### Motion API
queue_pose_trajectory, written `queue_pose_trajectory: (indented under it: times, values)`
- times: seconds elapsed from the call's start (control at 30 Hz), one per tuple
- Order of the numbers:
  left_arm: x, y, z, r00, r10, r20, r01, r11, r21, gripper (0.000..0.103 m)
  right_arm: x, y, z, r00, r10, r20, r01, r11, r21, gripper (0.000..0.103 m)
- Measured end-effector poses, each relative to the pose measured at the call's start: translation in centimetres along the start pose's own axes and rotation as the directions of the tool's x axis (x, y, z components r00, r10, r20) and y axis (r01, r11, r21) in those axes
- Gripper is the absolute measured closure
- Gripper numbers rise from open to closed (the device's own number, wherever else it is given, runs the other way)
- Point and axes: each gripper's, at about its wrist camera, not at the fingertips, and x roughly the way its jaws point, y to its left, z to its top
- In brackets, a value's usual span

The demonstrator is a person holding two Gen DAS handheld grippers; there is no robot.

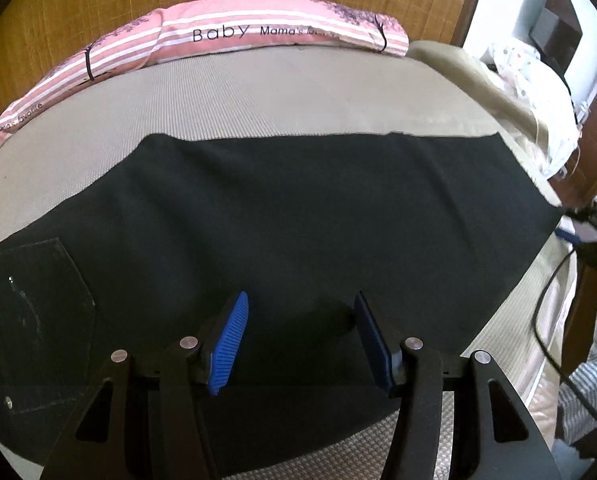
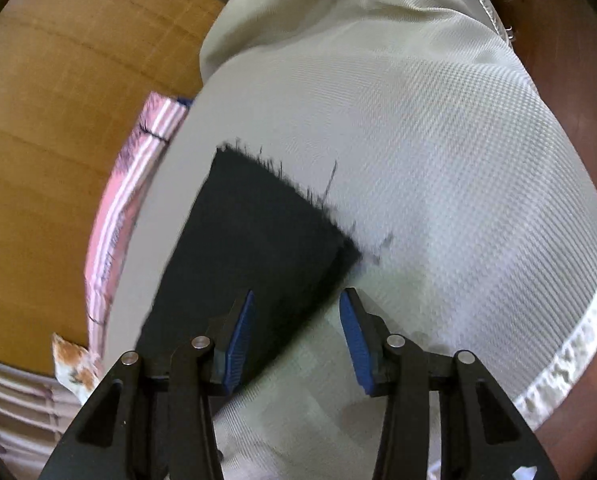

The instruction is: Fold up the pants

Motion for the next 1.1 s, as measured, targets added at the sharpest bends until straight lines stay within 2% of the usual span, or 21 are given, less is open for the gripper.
queue_pose_trajectory:
  times: [0.1, 0.23, 0.43, 0.5, 0.57, 0.7, 0.87, 0.97, 1.07, 1.1]
  values:
    - [0.7, 0.4, -0.2, 1.000, -0.001, -0.013, 0.000, 1.000, -0.022, 0.047, 0.7, 0.0, 0.9, 0.999, 0.031, 0.028, -0.031, 1.000, -0.001, 0.063]
    - [0.9, 0.8, 0.0, 1.000, 0.010, 0.008, -0.010, 0.999, -0.036, 0.047, 1.6, -0.3, 1.7, 0.999, 0.037, 0.019, -0.037, 0.999, 0.026, 0.090]
    - [0.8, 0.9, 0.0, 1.000, 0.012, 0.013, -0.012, 0.999, -0.041, 0.046, 1.0, 0.2, 1.4, 0.997, 0.069, 0.020, -0.070, 0.996, 0.060, 0.094]
    - [0.4, 1.7, 0.1, 1.000, 0.001, 0.013, 0.000, 0.997, -0.079, 0.046, 0.4, 1.2, 1.1, 0.993, 0.120, 0.018, -0.121, 0.990, 0.066, 0.094]
    - [-0.2, 2.6, 0.2, 1.000, -0.005, 0.020, 0.007, 0.993, -0.119, 0.046, 0.4, 3.0, 0.8, 0.985, 0.173, 0.004, -0.173, 0.983, 0.057, 0.094]
    - [-2.4, 5.0, 0.3, 0.997, -0.008, 0.075, 0.022, 0.981, -0.193, 0.046, 2.0, 9.3, -0.9, 0.970, 0.234, -0.070, -0.237, 0.971, -0.034, 0.094]
    - [-5.4, 8.5, 0.0, 0.991, 0.006, 0.132, 0.031, 0.962, -0.273, 0.046, 5.7, 17.5, -4.9, 0.935, 0.287, -0.208, -0.320, 0.936, -0.147, 0.094]
    - [-6.9, 10.3, -0.4, 0.988, 0.011, 0.153, 0.038, 0.949, -0.313, 0.046, 8.3, 22.1, -8.6, 0.899, 0.303, -0.315, -0.376, 0.904, -0.203, 0.094]
    - [-7.9, 11.7, -1.1, 0.987, 0.010, 0.160, 0.047, 0.936, -0.349, 0.046, 10.5, 26.1, -13.3, 0.861, 0.281, -0.424, -0.419, 0.864, -0.278, 0.094]
    - [-8.0, 12.0, -1.3, 0.987, 0.009, 0.162, 0.050, 0.933, -0.356, 0.046, 11.2, 27.2, -15.3, 0.841, 0.270, -0.469, -0.439, 0.846, -0.301, 0.094]
